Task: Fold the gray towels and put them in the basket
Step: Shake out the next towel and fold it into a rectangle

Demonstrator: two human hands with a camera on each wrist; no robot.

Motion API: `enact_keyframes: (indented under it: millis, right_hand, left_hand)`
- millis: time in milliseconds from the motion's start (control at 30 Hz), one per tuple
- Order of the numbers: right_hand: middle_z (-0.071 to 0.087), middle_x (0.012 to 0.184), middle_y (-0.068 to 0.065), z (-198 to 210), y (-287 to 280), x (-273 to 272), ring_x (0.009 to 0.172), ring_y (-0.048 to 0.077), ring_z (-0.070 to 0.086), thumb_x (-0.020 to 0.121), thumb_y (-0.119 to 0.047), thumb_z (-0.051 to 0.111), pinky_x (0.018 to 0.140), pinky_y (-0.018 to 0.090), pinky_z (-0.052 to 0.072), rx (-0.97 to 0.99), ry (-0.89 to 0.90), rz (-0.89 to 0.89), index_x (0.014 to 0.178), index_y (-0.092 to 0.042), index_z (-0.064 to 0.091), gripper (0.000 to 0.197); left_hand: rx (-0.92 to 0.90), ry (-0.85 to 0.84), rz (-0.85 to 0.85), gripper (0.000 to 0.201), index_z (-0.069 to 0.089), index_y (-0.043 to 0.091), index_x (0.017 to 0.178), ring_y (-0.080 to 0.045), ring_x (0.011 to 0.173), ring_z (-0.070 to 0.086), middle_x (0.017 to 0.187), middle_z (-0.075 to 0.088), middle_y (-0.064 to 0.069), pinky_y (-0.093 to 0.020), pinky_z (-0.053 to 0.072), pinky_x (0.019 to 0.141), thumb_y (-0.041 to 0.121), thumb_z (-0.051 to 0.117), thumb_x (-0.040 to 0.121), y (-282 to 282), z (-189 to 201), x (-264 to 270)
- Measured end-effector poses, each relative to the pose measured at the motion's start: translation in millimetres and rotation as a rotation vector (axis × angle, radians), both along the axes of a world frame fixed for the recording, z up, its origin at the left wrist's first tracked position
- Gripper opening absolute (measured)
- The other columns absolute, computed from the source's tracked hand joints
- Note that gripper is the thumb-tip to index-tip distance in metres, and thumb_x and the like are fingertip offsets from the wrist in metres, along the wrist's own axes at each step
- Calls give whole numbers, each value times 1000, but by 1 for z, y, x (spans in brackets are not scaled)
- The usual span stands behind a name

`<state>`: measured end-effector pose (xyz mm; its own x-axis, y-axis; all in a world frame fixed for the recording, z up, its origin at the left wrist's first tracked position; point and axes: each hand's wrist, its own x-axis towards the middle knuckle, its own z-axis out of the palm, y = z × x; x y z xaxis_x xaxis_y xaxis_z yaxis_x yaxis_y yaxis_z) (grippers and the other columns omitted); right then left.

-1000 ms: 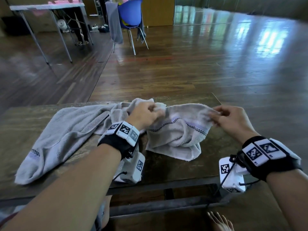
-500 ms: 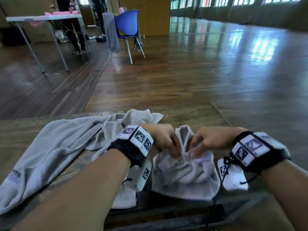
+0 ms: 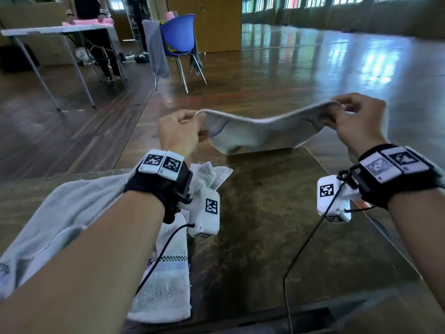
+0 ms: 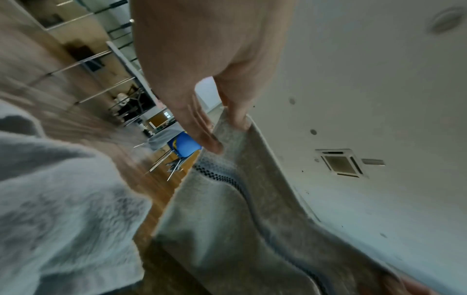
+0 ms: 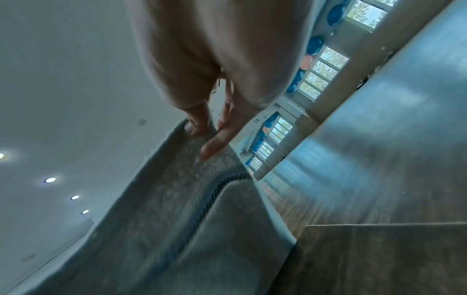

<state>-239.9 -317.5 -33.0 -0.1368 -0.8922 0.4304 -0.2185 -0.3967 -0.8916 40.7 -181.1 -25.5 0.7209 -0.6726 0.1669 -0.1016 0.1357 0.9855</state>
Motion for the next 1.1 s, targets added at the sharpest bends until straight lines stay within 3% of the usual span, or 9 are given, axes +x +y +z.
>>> enact_keyframes:
  millis: [200, 333, 400, 533, 733, 833, 933, 1033, 1100]
  right_hand:
    - [71, 81, -19, -9, -1, 0, 71, -15, 64, 85, -19, 79, 59, 5, 49, -63, 144, 23, 74, -34, 69, 21]
    - [74, 98, -13, -3, 8, 4, 98, 0, 71, 88, -6, 72, 81, 15, 56, -224, -90, 119, 81, -32, 68, 28]
    - [75, 99, -12, -8, 7, 3, 100, 3, 71, 88, -6, 72, 86, 21, 58, -206, -103, 129, 79, -33, 67, 29]
    - [74, 88, -14, -30, -1, -7, 91, 7, 71, 85, -23, 79, 92, 38, 59, 29, 57, 74, 69, -36, 70, 22]
    - [77, 101, -9, -5, 1, -5, 103, 6, 71, 87, -18, 75, 85, 22, 58, -203, -207, 72, 79, -32, 70, 17]
    - [77, 99, -7, -10, -4, -6, 101, 8, 71, 85, -22, 75, 88, 30, 59, -132, -142, 59, 78, -31, 67, 14]
    - [76, 89, -11, -19, -5, -15, 92, 3, 72, 84, -28, 79, 86, 31, 60, -33, -98, 8, 76, -30, 69, 13]
    - [77, 89, -16, -11, 3, -14, 94, -1, 71, 86, -21, 77, 79, 17, 57, -232, -129, 5, 77, -32, 66, 18]
    - [76, 94, -18, -11, 6, -14, 96, -3, 70, 88, -18, 73, 79, 13, 55, -271, -129, 25, 78, -32, 64, 20]
  left_hand:
    - [-61, 59, -53, 10, 65, 5, 83, -38, 97, 71, 98, 69, -28, -44, 59, 87, 7, 67, 92, -1, -13, -12]
    - [-190, -284, 149, 14, 61, 13, 80, 8, 57, 53, 70, 60, 5, -12, 45, 58, 19, 66, 92, 4, -7, -9]
    - [-179, -318, 141, 15, 62, 9, 83, 6, 54, 50, 69, 59, 6, -11, 42, 56, 21, 66, 92, 5, -9, -6]
    - [35, -250, -5, 17, 65, 3, 90, -23, 75, 65, 87, 70, -20, -40, 58, 75, 20, 67, 93, 7, -27, 0]
    - [-229, -425, 82, 13, 58, 13, 82, 12, 60, 52, 78, 61, 7, -5, 40, 59, 15, 64, 94, 7, -4, -17]
    - [-92, -383, -13, 15, 58, 14, 82, 2, 59, 50, 75, 59, -2, -19, 47, 59, 17, 64, 95, 4, -8, -14]
    - [18, -263, -112, 13, 63, 6, 90, -15, 73, 55, 80, 58, -11, -44, 56, 77, 18, 65, 95, 4, -21, -11]
    - [-135, -345, 3, 15, 60, 11, 82, 6, 52, 46, 67, 55, 4, -14, 44, 53, 18, 65, 94, 3, -15, -15]
    - [-181, -377, 28, 16, 59, 12, 80, 6, 47, 43, 63, 52, 8, -9, 36, 47, 17, 65, 94, 2, -11, -17]
